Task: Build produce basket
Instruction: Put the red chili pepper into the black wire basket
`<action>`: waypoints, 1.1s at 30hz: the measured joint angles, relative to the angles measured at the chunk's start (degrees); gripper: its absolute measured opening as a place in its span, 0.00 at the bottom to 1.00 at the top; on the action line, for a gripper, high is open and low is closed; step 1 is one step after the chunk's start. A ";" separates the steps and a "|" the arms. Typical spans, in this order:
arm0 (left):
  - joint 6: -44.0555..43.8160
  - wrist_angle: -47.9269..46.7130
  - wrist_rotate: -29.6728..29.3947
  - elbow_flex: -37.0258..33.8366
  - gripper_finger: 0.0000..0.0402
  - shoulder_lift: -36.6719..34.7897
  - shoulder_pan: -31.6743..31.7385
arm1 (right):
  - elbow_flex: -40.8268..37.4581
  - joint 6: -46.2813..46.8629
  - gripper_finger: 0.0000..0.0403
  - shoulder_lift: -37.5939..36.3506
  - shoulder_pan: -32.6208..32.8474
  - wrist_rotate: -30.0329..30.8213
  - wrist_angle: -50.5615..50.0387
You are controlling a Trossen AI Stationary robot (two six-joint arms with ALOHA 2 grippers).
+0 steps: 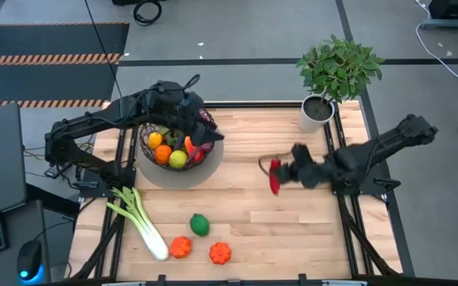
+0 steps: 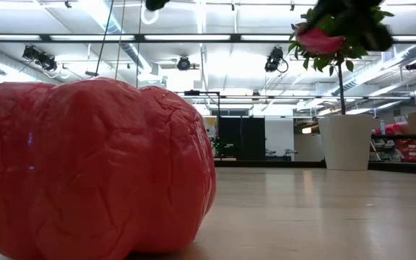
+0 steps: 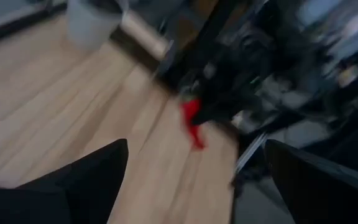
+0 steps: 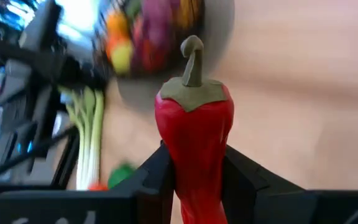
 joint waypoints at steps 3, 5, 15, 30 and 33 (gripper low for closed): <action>0.24 5.91 -2.56 -0.04 0.96 -0.14 -0.95 | 1.96 -9.55 0.26 -1.06 -5.91 0.69 2.46; 0.81 10.52 -3.56 -0.02 0.96 -0.18 -1.33 | 3.41 -14.18 0.26 -2.13 -9.66 0.66 5.31; -3.09 15.82 -13.27 -0.08 0.96 3.45 -1.13 | 7.57 -36.36 0.26 -3.87 -22.87 -9.03 32.59; 3.30 21.90 -17.39 -0.11 0.96 11.55 -5.85 | 7.50 -36.69 0.26 4.52 -27.55 -18.08 42.86; 3.94 20.83 -20.94 -0.11 0.96 11.62 -5.83 | 7.50 -36.60 0.26 5.44 -27.49 -18.23 46.12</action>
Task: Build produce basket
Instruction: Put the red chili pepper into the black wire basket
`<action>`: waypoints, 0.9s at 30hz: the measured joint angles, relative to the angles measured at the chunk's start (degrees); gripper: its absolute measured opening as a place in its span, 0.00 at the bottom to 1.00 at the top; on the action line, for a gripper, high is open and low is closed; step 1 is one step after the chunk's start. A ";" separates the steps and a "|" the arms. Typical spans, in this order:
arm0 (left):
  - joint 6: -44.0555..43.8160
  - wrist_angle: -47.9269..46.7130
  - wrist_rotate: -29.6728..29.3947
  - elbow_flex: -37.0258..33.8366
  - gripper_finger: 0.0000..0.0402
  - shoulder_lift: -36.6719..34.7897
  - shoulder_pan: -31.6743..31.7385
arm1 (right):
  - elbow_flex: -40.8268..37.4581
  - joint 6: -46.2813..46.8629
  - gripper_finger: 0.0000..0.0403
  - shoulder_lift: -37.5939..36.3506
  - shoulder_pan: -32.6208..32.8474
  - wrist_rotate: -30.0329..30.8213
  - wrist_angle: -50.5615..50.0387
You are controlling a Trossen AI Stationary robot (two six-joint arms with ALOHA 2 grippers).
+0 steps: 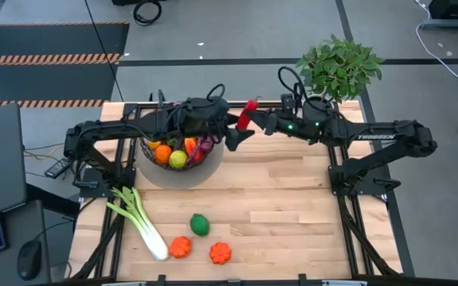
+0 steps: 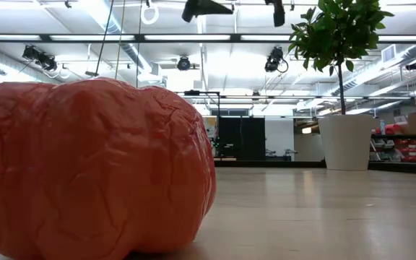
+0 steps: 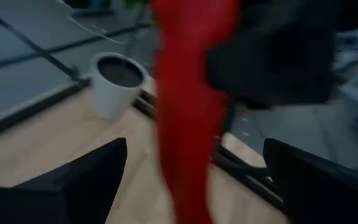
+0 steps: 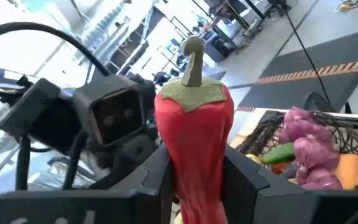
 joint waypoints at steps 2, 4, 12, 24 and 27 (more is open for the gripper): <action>1.45 -0.85 -2.97 0.00 0.96 -0.02 0.03 | 0.00 0.04 0.26 0.55 0.00 -0.04 1.10; 3.13 -1.57 -5.56 0.00 0.96 0.00 0.15 | 0.00 1.00 0.26 0.90 0.00 -0.26 1.33; 3.80 -1.93 -6.93 0.00 0.93 0.00 -0.17 | 0.00 4.44 0.27 2.35 0.00 -1.80 2.04; 3.91 -1.93 -10.24 0.00 0.45 0.00 -1.52 | -0.02 5.52 0.29 2.70 -0.04 -1.85 2.21; 4.03 -2.20 -10.06 0.00 0.32 0.00 -1.57 | -0.02 5.46 0.30 2.70 -0.04 -2.63 1.06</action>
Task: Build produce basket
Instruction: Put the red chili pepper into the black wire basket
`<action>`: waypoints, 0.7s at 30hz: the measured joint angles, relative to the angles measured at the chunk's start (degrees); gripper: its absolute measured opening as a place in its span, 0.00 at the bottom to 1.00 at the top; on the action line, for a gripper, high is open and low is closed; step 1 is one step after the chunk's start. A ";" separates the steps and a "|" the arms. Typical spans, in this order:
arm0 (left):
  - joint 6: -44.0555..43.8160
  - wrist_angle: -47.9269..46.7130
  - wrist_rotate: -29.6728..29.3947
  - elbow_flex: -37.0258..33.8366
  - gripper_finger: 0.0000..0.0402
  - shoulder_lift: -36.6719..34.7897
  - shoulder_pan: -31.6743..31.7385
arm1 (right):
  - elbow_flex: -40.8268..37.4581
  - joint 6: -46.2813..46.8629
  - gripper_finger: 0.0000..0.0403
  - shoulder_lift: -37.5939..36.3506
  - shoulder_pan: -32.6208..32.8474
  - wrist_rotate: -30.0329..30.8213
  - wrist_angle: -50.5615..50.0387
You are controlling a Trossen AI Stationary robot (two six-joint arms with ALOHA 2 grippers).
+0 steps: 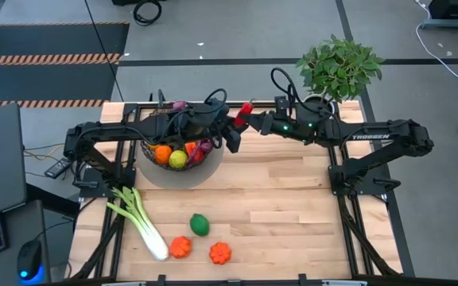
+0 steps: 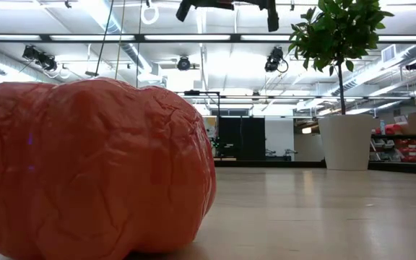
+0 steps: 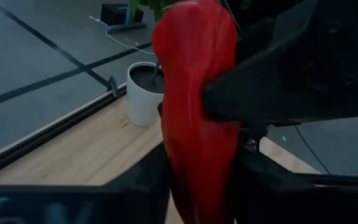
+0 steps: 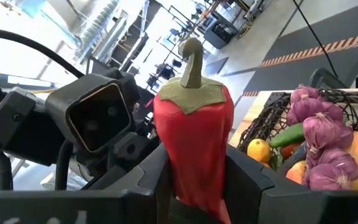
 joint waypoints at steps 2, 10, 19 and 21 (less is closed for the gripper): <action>-0.19 -0.26 0.06 0.00 0.26 0.00 0.00 | 0.04 0.10 0.32 0.00 -0.13 -0.80 -0.64; -0.98 -7.83 -0.52 0.07 0.24 -0.15 1.13 | 0.00 0.07 0.59 -0.26 -0.73 -1.76 -3.75; -6.51 -28.94 -0.45 0.06 0.30 -3.07 6.91 | -0.02 0.15 0.85 -3.12 -1.30 -9.57 -15.19; -9.38 -33.36 -0.42 0.02 0.28 -3.68 8.94 | 0.02 0.15 0.86 -3.95 -1.17 -10.21 -18.00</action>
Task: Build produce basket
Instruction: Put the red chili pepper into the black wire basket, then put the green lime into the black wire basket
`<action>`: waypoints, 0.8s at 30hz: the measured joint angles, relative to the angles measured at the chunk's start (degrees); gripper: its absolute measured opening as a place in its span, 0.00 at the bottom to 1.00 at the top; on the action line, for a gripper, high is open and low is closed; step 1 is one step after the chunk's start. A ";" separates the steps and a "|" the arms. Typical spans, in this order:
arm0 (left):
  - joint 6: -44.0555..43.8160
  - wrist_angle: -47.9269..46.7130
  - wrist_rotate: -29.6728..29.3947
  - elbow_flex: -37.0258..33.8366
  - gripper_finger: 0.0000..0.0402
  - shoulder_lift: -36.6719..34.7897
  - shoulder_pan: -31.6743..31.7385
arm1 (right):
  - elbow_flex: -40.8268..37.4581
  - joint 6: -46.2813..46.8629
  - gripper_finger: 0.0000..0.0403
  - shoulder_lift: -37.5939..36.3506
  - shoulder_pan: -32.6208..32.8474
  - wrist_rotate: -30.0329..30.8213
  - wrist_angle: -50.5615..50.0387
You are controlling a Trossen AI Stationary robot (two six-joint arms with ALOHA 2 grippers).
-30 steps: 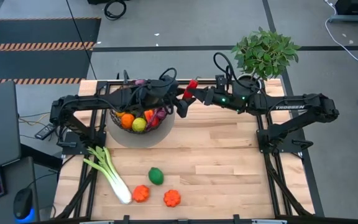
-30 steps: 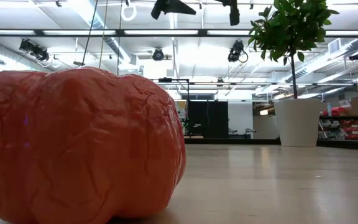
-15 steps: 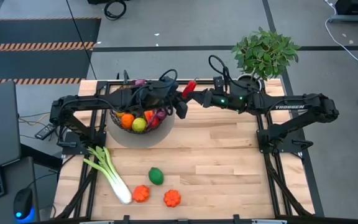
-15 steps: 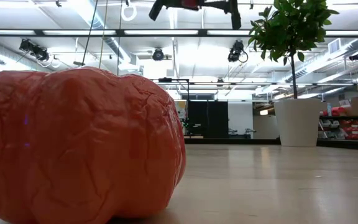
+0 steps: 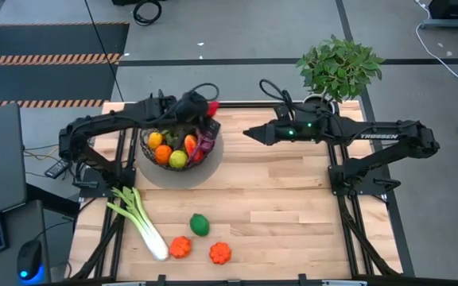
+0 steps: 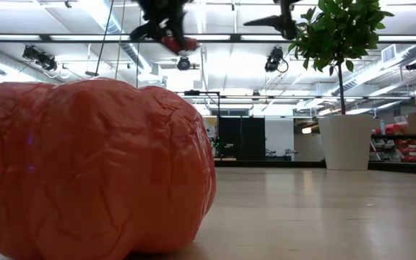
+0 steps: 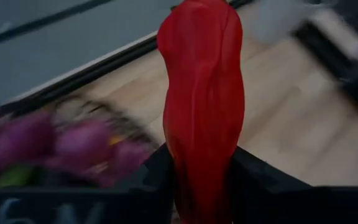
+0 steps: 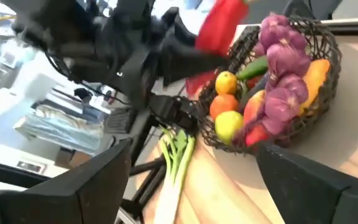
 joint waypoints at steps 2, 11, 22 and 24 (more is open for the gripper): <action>-1.89 -4.77 -0.16 0.00 0.27 -0.61 1.84 | 0.03 0.00 0.87 -0.15 0.29 -0.08 -1.50; -13.14 -26.35 0.19 0.00 0.34 -1.06 6.50 | -0.02 1.52 0.86 -0.75 0.80 -0.11 -6.87; -12.60 -27.99 1.67 -0.02 0.71 -0.96 5.73 | -0.02 0.33 0.86 -0.75 0.97 -0.37 -11.43; -12.60 -27.40 4.41 -0.02 0.76 -0.96 4.43 | -0.02 0.24 0.86 -0.75 0.95 -1.82 -13.75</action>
